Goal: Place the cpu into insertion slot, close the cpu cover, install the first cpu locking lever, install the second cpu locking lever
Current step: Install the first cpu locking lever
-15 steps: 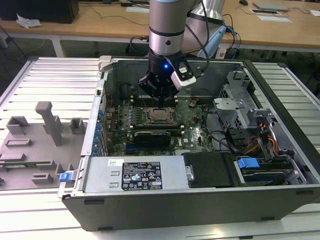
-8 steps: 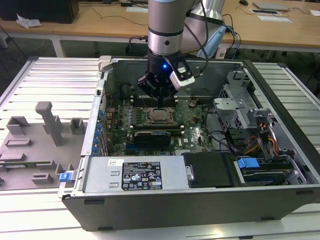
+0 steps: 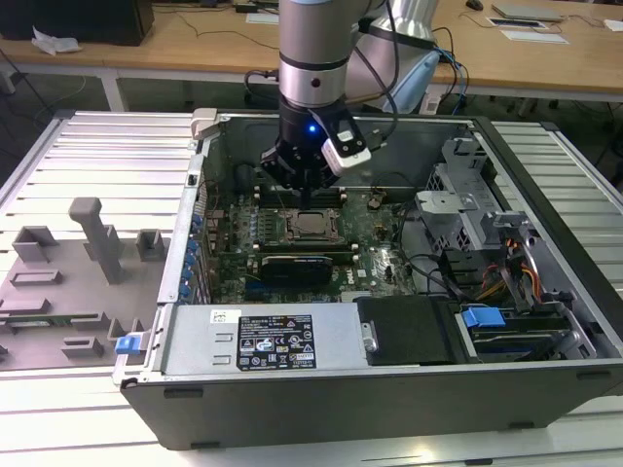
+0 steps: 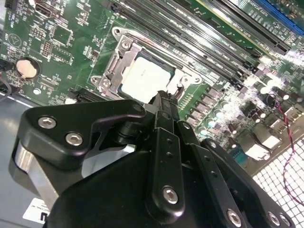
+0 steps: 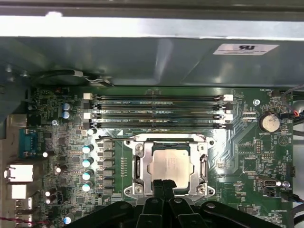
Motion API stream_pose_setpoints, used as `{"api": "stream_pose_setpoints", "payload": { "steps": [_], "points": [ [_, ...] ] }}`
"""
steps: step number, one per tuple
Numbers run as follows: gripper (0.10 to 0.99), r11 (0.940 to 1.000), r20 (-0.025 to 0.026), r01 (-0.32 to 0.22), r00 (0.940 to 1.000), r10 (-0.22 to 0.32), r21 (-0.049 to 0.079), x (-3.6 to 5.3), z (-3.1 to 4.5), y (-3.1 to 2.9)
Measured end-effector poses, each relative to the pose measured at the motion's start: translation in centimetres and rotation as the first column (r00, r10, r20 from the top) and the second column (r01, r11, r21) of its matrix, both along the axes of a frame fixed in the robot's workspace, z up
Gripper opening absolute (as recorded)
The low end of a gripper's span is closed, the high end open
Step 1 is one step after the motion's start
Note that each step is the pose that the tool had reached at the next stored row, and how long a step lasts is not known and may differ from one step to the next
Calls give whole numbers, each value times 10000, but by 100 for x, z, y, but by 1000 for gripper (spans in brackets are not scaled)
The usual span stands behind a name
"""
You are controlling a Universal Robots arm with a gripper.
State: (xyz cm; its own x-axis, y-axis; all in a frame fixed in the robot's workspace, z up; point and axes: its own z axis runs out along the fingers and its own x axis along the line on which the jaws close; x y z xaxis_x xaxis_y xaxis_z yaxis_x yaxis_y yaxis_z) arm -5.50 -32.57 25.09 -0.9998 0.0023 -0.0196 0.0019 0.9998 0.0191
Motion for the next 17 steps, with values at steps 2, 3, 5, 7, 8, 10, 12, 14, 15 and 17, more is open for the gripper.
{"api": "stream_pose_setpoints", "payload": {
  "steps": [2, 3, 5, 7, 8, 10, 12, 14, 15, 17],
  "points": [
    [106, 10000, 6, 1, 10000, -1, -1, -37, 0, 0],
    [106, 10000, 8, 1, 10000, -1, -1, -50, 0, 0],
    [106, 10000, 16, 1, 10000, -1, -1, -90, 0, 0],
    [106, 10000, 30, 0, 10000, 0, -1, -144, 0, 0],
    [106, 10000, 38, 1, 10000, -1, -1, -172, 0, 0],
    [106, 10000, 55, 2, 10000, -2, -1, -219, 0, 0],
    [106, 10000, 81, 1, 10000, -1, 0, -297, 0, 0],
    [106, 10000, 96, 0, 10000, 0, 0, -346, 0, 0],
    [106, 10000, 103, 0, 9999, 0, 0, -368, 0, 0],
    [106, 10000, 112, 1, 9999, -1, 0, -407, 0, 0]
  ]
}}
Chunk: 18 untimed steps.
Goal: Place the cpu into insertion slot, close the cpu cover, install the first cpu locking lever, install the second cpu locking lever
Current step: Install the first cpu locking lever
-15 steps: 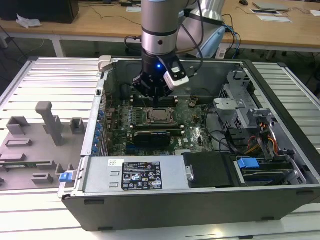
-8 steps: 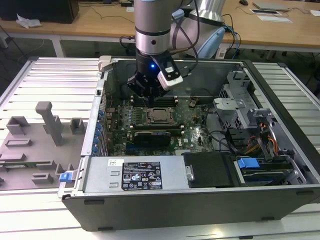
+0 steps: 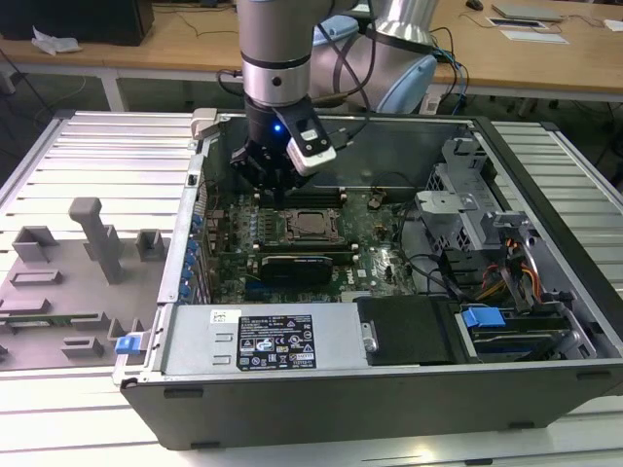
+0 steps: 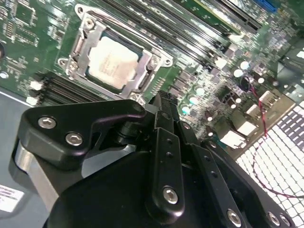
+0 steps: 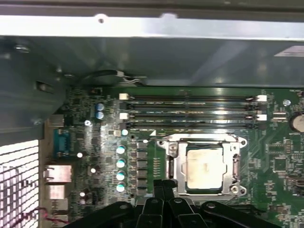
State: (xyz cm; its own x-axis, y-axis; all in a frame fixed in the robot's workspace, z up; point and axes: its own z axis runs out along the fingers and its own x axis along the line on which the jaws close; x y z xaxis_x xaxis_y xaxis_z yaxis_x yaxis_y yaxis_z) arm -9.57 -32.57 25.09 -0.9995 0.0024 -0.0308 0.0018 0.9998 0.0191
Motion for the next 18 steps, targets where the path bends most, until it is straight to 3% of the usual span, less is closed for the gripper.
{"api": "stream_pose_setpoints", "payload": {
  "steps": [5, 7, 17, 18],
  "points": [
    [106, 10000, 51, 0, 10000, 0, 17, -142, 0, 0],
    [106, 9999, 103, 0, 9999, -1, 145, -167, 0, 0],
    [106, 9918, 513, -31, 9987, -35, 1280, -287, 0, 0],
    [106, 9890, 573, -39, 9983, -46, 1482, -309, 0, 0]
  ]
}}
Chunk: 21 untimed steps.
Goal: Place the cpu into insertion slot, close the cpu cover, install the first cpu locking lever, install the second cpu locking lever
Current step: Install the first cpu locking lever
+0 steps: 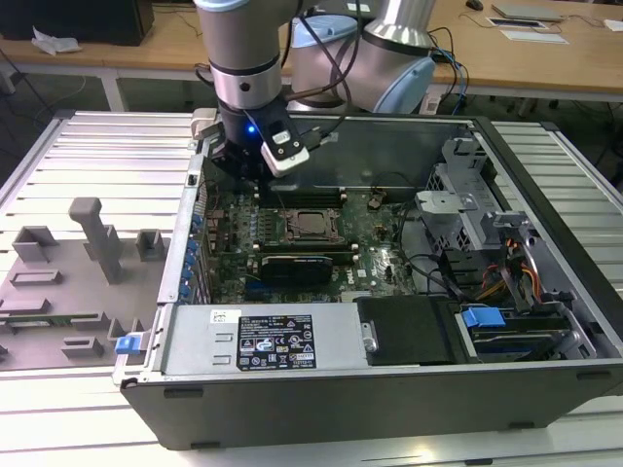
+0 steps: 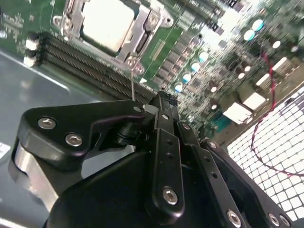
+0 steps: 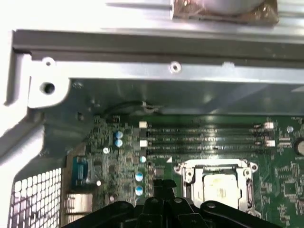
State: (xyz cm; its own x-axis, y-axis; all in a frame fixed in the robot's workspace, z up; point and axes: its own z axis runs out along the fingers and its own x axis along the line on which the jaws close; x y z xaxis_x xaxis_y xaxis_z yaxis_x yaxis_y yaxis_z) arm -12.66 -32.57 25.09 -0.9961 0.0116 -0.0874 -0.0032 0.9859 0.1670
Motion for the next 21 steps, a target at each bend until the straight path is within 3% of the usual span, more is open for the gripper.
{"api": "stream_pose_setpoints", "payload": {
  "steps": [1, 4, 5, 9, 14, 19, 21],
  "points": [
    [106, 9998, 44, -3, 10000, 2, 199, -18, 0, 0],
    [106, 9983, 111, -3, 9999, -4, 584, -38, 0, 0],
    [106, 9980, 117, -3, 9999, -4, 635, -38, 0, 0],
    [106, 9979, 117, -4, 9999, -4, 650, -22, 0, 0],
    [106, 9979, 116, -2, 9999, -6, 649, 103, 0, -1],
    [106, 9979, 113, -2, 9999, -5, 649, 476, -6, -17],
    [106, 9979, 112, -3, 9999, -4, 649, 492, -6, -18]
  ]
}}
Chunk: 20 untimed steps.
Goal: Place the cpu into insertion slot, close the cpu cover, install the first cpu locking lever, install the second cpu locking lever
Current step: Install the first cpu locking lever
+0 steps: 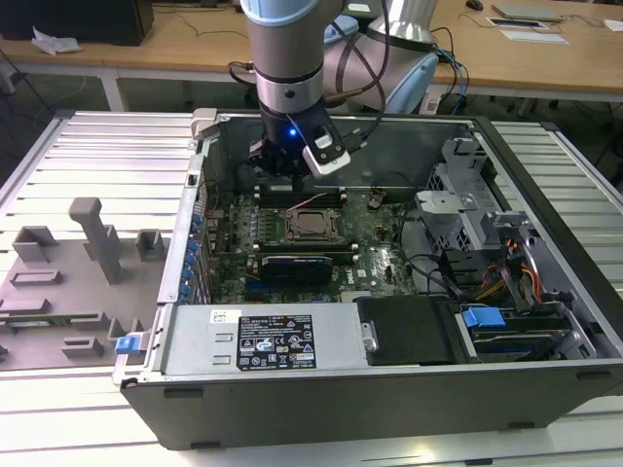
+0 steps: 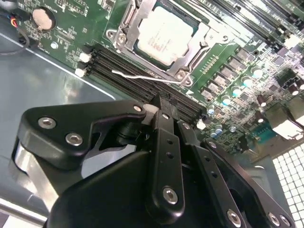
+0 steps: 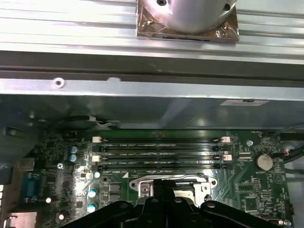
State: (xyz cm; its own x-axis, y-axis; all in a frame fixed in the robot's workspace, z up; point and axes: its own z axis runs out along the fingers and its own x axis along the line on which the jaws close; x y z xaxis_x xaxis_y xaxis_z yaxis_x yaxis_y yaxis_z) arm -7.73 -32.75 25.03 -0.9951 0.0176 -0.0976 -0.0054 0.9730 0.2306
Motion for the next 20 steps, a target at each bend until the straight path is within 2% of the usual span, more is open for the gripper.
{"api": "stream_pose_setpoints", "payload": {
  "steps": [3, 5, 7, 9, 11, 13, 14, 16, 18, 20],
  "points": [
    [106, 10000, 4, 1, 10000, -1, 1, 1, -3, 1],
    [106, 10000, 30, 2, 10000, -2, -62, -2, -12, 1],
    [106, 9999, 129, 42, 9999, -41, -109, -6, -20, 0],
    [106, 9999, 267, 93, 9996, -89, -135, -6, -27, 0],
    [106, 9997, 533, 192, 9984, -185, -138, -6, -36, 5],
    [106, 9995, 700, 269, 9972, -259, -135, -7, -45, 5],
    [106, 9995, 757, 293, 9967, -282, -134, -8, -51, 5],
    [106, 9994, 843, 328, 9959, -315, -131, -13, -66, 5],
    [106, 9993, 854, 339, 9958, -324, -160, -14, -120, 6],
    [106, 9992, 840, 346, 9959, -329, -180, -1, -138, 8]
  ]
}}
